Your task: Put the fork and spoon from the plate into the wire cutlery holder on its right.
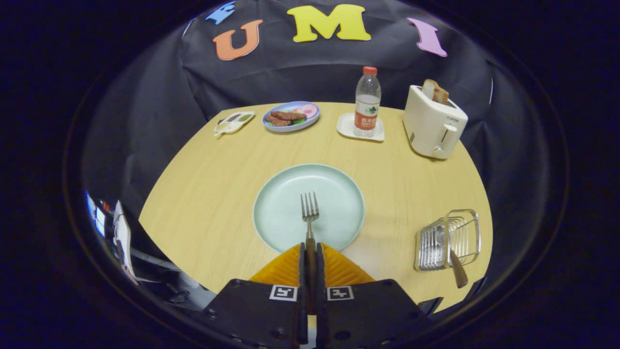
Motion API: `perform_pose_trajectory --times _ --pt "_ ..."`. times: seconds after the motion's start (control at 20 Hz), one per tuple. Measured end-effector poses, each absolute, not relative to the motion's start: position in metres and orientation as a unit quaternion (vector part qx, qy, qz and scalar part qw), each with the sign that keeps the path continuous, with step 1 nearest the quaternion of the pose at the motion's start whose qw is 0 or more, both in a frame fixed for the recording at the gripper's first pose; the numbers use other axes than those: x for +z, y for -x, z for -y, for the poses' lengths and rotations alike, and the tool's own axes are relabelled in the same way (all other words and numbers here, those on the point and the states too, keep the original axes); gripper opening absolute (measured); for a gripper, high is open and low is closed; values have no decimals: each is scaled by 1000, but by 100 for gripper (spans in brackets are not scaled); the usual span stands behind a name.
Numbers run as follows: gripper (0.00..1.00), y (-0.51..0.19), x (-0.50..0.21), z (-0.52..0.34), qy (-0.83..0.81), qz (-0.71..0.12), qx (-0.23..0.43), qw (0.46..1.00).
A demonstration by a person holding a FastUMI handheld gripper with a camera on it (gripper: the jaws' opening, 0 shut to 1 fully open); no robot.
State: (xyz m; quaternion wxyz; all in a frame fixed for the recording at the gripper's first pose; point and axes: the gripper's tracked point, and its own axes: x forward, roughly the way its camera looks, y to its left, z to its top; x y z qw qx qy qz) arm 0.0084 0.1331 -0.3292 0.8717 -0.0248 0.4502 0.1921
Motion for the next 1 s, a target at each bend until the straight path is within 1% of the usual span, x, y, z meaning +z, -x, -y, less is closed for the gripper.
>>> perform_pose_trajectory --times 0.2,0.5,0.75,1.0 --pt "7 -8 -298 -100 7 -438 192 878" --pt "8 -15 -271 -26 -20 -426 151 892" --pt "7 -15 -279 40 -51 -435 93 894" --pt "8 -7 -296 73 -82 -461 57 882"
